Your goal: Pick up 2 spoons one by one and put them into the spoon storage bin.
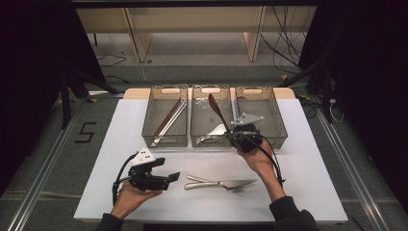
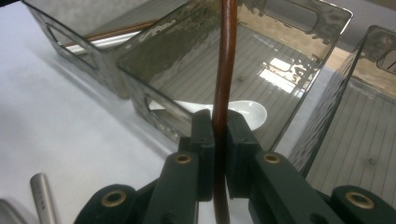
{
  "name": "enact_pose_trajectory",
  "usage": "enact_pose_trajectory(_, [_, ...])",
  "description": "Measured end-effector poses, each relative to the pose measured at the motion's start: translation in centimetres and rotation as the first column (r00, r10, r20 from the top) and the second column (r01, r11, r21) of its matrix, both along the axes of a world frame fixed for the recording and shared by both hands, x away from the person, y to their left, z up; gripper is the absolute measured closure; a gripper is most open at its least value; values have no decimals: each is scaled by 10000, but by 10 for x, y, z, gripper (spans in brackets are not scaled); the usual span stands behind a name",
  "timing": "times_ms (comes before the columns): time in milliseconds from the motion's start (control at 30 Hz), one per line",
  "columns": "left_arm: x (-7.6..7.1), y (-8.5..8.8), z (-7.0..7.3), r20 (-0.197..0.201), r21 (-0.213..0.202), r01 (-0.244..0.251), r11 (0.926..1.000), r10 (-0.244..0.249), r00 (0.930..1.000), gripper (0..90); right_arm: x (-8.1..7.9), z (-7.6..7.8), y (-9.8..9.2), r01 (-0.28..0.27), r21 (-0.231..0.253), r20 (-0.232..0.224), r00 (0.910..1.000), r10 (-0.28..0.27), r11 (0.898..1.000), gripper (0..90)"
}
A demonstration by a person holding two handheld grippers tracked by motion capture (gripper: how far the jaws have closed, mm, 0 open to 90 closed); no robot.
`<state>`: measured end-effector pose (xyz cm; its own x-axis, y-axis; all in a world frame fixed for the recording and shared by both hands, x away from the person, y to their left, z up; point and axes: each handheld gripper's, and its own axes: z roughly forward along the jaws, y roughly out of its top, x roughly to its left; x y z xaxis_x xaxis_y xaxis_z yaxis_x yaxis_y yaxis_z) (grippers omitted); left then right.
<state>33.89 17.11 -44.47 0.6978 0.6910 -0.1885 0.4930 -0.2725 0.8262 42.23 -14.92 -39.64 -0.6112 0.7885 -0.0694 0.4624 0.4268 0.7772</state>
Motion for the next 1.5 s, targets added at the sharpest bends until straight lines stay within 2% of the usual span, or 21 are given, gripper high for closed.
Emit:
enact_pose_trajectory(367, [-2,1,-2,-39,-73,52,10000,-53,10000,184,32,8,12,223,-82,-256,9994,-225,9997,844])
enact_pose_trajectory(567, [-2,0,-2,-72,-57,114,9999,-114,9999,184,45,5,12,460,-9,-517,9976,-460,9989,844])
enact_pose_trajectory(967, [-2,-1,-3,-39,-35,173,9998,-173,9998,184,60,-2,19,698,-209,-826,9940,-713,9973,843])
enact_pose_trajectory(1500, [-2,-2,-2,-54,54,219,9997,-219,9997,184,68,-16,22,943,-432,-1207,9877,-989,9946,839])
